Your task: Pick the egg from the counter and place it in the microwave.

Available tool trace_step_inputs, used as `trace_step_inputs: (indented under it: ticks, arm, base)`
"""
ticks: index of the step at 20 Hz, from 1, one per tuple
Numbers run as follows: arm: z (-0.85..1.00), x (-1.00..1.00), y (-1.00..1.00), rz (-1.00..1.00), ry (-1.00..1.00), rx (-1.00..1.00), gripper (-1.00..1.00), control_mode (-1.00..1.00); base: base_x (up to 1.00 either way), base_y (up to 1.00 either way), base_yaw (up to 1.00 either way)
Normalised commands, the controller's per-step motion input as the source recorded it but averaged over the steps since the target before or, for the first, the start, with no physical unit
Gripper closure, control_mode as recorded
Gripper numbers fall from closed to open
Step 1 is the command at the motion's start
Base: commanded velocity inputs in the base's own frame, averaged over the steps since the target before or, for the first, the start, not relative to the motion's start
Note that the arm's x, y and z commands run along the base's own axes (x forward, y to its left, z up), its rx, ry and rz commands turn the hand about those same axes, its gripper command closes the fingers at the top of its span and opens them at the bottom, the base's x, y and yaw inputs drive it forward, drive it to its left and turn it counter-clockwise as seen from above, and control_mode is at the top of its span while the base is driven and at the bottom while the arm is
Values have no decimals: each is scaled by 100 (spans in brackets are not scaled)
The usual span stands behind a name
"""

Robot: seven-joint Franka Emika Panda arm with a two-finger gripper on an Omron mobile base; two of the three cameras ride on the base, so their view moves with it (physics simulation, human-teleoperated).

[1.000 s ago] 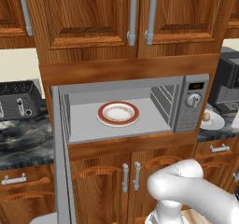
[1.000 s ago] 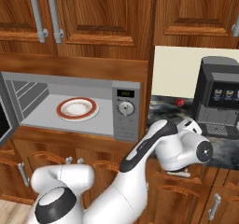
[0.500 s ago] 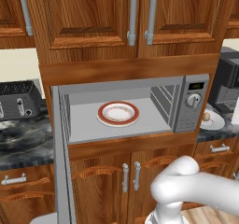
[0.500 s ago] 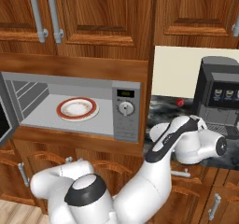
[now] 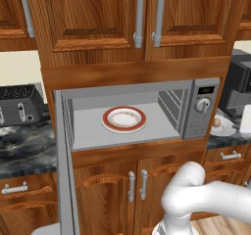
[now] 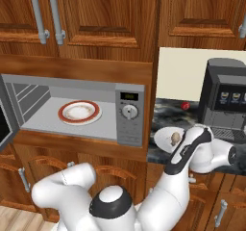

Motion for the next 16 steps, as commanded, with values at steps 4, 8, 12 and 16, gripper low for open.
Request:
trace_step_inputs:
  ticks: [4,8,12,16]
  arm:
    - [-33,37,0,1,8,1,-100,-100]
    - [-24,35,0,5,16,0,-100,-100]
    - [-17,35,0,3,10,0,-100,-100]
    - [-22,32,0,2,11,0,-100,-100]
  base:
    - [0,0,0]
    - [0,0,0]
    - [0,0,0]
    - [0,0,0]
